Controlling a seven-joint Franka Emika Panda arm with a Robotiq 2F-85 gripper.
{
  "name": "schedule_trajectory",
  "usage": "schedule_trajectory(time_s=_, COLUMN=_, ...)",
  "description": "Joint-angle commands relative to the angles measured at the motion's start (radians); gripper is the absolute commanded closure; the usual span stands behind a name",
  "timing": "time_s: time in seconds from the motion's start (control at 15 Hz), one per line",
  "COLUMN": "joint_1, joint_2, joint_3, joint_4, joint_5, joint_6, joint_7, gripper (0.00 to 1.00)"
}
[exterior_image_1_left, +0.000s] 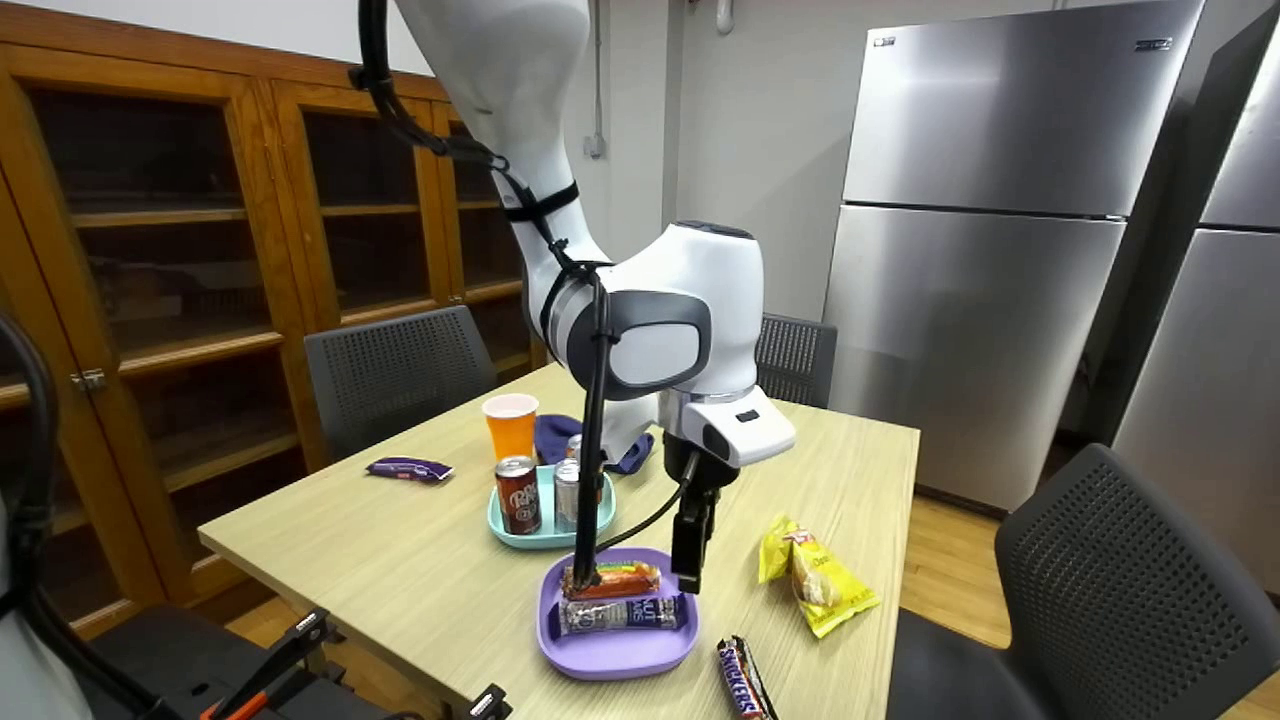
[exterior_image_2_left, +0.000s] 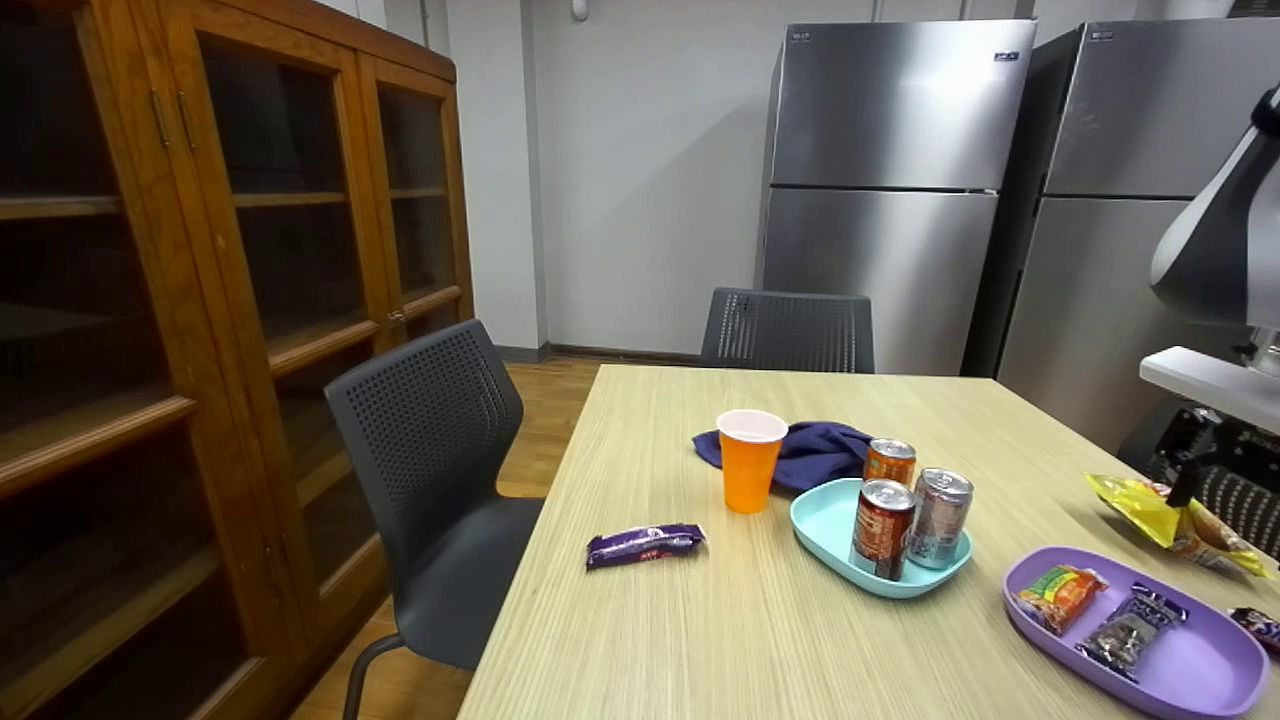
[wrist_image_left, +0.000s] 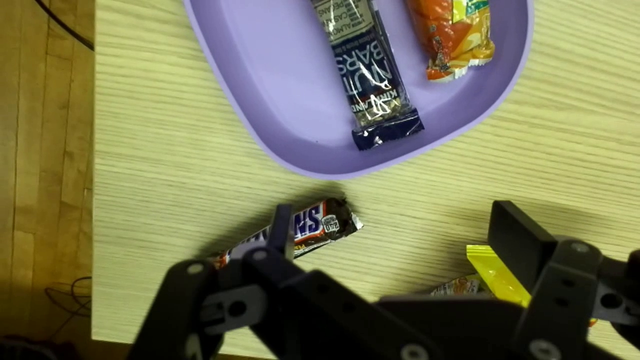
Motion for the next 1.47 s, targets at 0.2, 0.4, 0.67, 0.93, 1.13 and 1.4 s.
schedule_trajectory(time_s=0.2, joint_1=0.002, joint_2=0.006, joint_3=-0.004, joint_4=-0.017, joint_5=0.028, joint_6=0.039, joint_7=0.113, gripper=0.00)
schedule_trajectory(time_s=0.4, joint_1=-0.012, joint_2=0.025, joint_3=-0.006, joint_4=-0.010, joint_5=0.071, joint_6=0.044, joint_7=0.216, gripper=0.00)
schedule_trajectory(time_s=0.67, joint_1=-0.052, joint_2=0.055, joint_3=0.000, joint_4=0.013, joint_5=0.136, joint_6=0.015, joint_7=0.325, gripper=0.00)
schedule_trajectory(time_s=0.93, joint_1=-0.091, joint_2=0.129, joint_3=-0.011, joint_4=0.065, joint_5=0.181, joint_6=0.016, joint_7=0.443, gripper=0.00)
schedule_trajectory(time_s=1.13, joint_1=-0.130, joint_2=0.184, joint_3=-0.001, joint_4=0.112, joint_5=0.205, joint_6=0.022, joint_7=0.517, gripper=0.00)
schedule_trajectory(time_s=1.4, joint_1=-0.143, joint_2=0.261, joint_3=-0.002, joint_4=0.167, joint_5=0.220, joint_6=0.021, joint_7=0.619, gripper=0.00)
